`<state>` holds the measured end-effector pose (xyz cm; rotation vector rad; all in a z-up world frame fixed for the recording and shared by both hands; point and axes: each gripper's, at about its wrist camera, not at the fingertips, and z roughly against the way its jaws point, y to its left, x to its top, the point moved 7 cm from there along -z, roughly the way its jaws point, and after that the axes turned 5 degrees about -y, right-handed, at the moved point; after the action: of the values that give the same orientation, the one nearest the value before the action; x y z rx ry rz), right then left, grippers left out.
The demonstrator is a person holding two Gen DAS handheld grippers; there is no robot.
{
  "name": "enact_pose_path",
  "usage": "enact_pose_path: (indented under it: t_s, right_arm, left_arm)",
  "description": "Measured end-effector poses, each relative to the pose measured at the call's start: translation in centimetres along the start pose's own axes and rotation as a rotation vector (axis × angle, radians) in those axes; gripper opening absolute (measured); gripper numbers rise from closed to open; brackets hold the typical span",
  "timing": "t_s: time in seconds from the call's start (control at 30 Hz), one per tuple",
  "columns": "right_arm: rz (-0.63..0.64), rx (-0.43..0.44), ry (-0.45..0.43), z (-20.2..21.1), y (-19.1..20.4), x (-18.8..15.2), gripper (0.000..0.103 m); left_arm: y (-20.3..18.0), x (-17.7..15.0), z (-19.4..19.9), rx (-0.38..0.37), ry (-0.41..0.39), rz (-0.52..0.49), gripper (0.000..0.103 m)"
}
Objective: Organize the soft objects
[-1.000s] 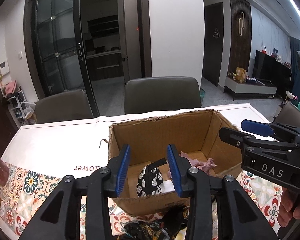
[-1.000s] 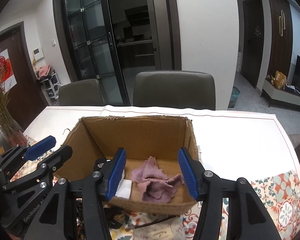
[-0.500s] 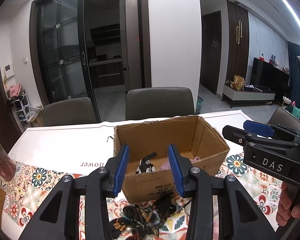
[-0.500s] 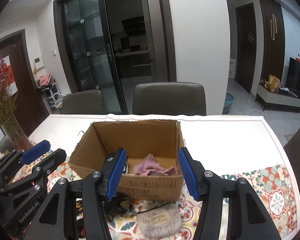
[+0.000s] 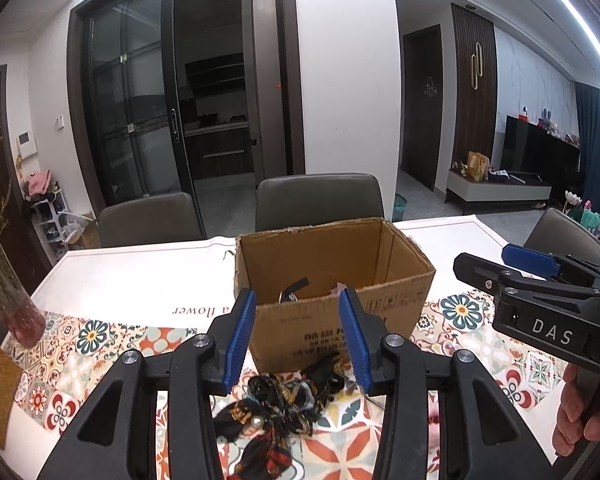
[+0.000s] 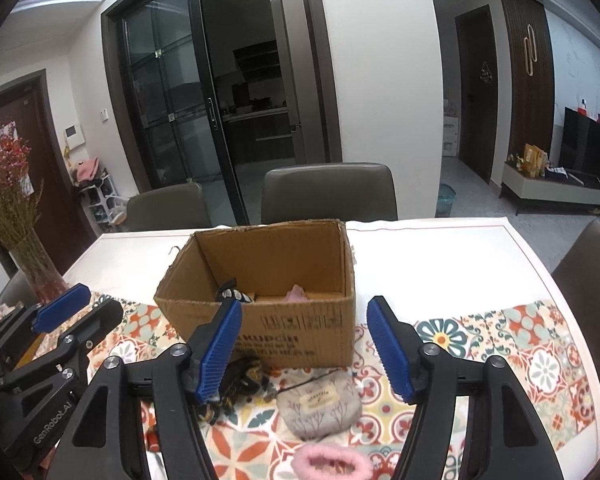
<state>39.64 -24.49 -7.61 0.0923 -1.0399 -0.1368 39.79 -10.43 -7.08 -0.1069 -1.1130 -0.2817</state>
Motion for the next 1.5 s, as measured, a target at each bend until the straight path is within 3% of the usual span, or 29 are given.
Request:
enact_pose_path:
  t_s: [0.2, 0.6, 0.7, 0.97, 1.5]
  right_arm:
    - [-0.015, -0.014, -0.003, 1.6, -0.1, -1.5, 0.075]
    - [0.000, -0.050, -0.003, 4.3, 0.5, -4.7, 0.076]
    - [-0.003, -0.042, 0.009, 5.0, 0.6, -5.9, 0.080]
    - [0.027, -0.058, 0.046, 6.5, 1.1, -8.5, 0.080]
    - [0.071, -0.051, 0.157, 5.0, 1.7, -14.7, 0.080]
  left_arm:
    - [0.0, -1.6, 1.6, 0.011, 0.010, 0.011, 0.045]
    - [0.6, -4.6, 4.8, 0.051, 0.042, 0.026, 0.051]
    - [0.8, -5.7, 5.8, 0.045, 0.067, 0.055, 0.053]
    - [1.0, -8.8, 7.8, 0.079, 0.091, 0.028, 0.056]
    - [2.5, -16.4, 8.8, 0.179, 0.229, 0.107, 0.062]
